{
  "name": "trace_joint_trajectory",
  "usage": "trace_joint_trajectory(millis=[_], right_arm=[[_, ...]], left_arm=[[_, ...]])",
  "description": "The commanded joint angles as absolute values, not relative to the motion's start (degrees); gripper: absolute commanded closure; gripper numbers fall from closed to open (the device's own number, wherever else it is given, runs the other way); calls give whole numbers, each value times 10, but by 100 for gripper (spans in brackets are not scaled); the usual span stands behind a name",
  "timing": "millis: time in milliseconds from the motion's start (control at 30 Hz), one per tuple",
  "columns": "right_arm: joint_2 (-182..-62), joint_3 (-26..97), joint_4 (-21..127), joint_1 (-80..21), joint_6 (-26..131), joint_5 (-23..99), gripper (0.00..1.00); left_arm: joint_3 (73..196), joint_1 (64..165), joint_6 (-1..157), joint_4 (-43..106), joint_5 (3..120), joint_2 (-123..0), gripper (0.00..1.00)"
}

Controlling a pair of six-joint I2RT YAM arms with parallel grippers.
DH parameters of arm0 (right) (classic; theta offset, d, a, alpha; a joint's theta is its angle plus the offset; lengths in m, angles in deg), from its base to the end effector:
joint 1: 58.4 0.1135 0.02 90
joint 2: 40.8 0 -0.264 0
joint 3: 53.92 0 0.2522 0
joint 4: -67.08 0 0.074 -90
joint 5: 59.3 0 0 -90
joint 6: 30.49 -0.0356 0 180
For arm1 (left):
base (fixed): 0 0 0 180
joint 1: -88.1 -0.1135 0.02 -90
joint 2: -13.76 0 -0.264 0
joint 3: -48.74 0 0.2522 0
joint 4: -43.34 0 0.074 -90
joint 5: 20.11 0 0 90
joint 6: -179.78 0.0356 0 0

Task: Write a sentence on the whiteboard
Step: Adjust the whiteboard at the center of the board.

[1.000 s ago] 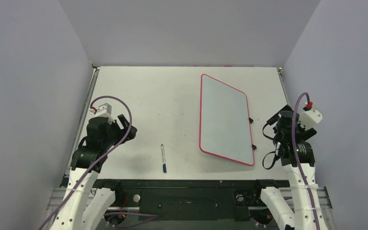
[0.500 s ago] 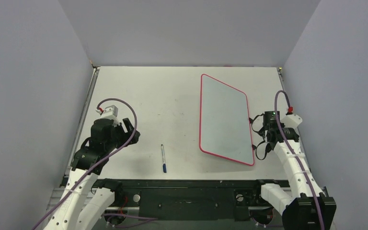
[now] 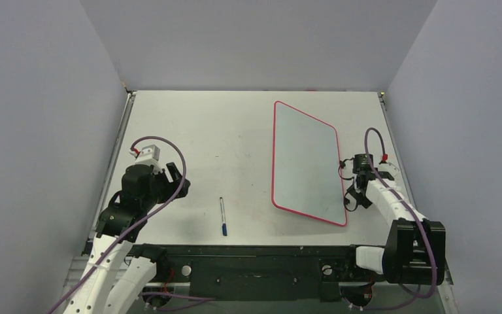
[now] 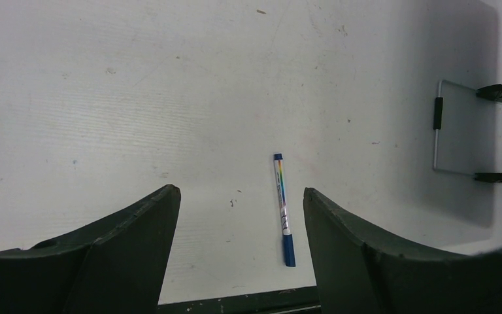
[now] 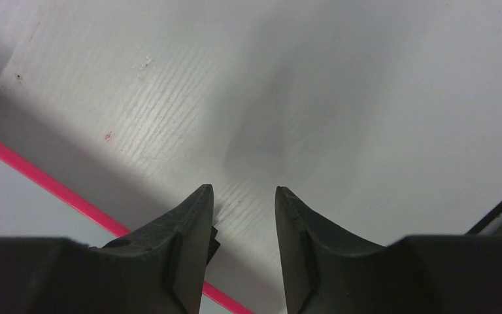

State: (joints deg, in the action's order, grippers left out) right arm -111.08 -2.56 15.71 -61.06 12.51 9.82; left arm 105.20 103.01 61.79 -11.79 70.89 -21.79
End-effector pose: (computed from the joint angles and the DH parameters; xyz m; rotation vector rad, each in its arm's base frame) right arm 0.2049 -0.0222 0.1793 1.2011 2.3920 -0.2811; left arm 0.1272 -0.0332 0.2954 -0.2603 2.1815 -0.4074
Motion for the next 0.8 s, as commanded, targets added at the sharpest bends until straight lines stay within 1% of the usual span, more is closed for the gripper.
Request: trace_joint_trajectory(millis=[0, 167, 233, 300, 500, 767], right_arm=[[-1137, -38, 219, -615, 119, 138, 67], [-1175, -51, 251, -614, 125, 181, 71], [-1184, -51, 254, -612, 130, 192, 78], [-1185, -54, 255, -610, 133, 198, 82], [-1166, -67, 254, -589, 123, 213, 85], [-1174, -63, 261, -494, 83, 207, 85]], left_arm=[[1052, 1031, 626, -96, 707, -211, 33], [1052, 1031, 628, -96, 706, -212, 34], [1051, 1031, 627, -96, 707, -212, 34], [1052, 1031, 627, -97, 708, -211, 34], [1052, 1032, 626, -97, 711, -212, 34], [1051, 1032, 626, -98, 713, -211, 34]])
